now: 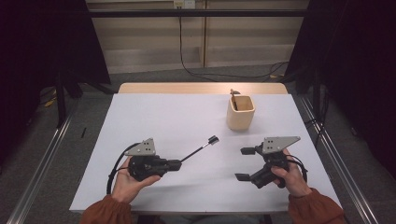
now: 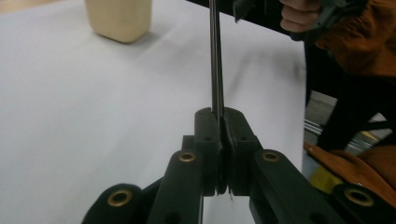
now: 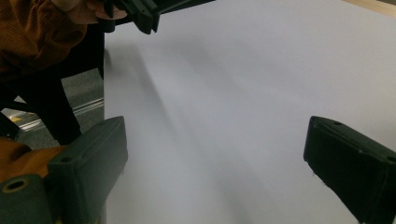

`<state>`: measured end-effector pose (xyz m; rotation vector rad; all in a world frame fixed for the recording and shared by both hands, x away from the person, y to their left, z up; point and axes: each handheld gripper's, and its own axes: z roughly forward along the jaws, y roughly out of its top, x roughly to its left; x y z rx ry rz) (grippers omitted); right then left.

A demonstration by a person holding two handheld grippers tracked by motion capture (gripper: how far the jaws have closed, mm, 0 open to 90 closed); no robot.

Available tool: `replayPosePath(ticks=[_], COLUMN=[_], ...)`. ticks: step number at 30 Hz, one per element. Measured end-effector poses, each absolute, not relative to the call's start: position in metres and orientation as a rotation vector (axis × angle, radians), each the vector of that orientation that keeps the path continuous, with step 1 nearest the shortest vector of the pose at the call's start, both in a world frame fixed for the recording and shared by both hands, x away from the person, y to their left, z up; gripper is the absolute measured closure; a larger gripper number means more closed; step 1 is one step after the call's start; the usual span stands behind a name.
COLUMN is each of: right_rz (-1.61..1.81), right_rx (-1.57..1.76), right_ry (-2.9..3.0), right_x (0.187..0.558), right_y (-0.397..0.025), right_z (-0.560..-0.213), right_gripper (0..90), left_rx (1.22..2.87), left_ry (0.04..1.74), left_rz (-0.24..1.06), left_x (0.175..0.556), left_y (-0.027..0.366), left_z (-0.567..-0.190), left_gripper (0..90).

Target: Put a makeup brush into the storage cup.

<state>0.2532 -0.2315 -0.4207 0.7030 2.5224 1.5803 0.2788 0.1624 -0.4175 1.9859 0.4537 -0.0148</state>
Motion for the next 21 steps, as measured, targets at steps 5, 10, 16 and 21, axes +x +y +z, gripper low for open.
replayPosePath(ticks=[5, 10, 16, 21], right_rz=[1.601, 1.639, 1.690, 1.748], right_rx=[0.695, 0.681, 0.673, 0.674], right_ry=[2.495, 2.480, 2.436, 2.409], right_x=[0.2520, 0.2509, 0.2503, 0.2525], right_y=[-0.2295, -0.2276, -0.2248, -0.2217], right_z=[-0.4210, -0.4208, -0.4192, -0.4186], right_gripper=[5.9, 5.9, 6.0, 5.7], left_rx=[1.930, 1.893, 1.858, 1.827], left_ry=[0.443, 0.424, 0.392, 0.385], left_rz=[0.003, 0.013, 0.026, 0.030], left_x=[0.2772, 0.2751, 0.2741, 0.2749], left_y=[0.1624, 0.1599, 0.1561, 0.1541], left_z=[-0.4161, -0.4171, -0.4185, -0.4208], left_gripper=[85.6, 85.6, 85.6, 85.6])
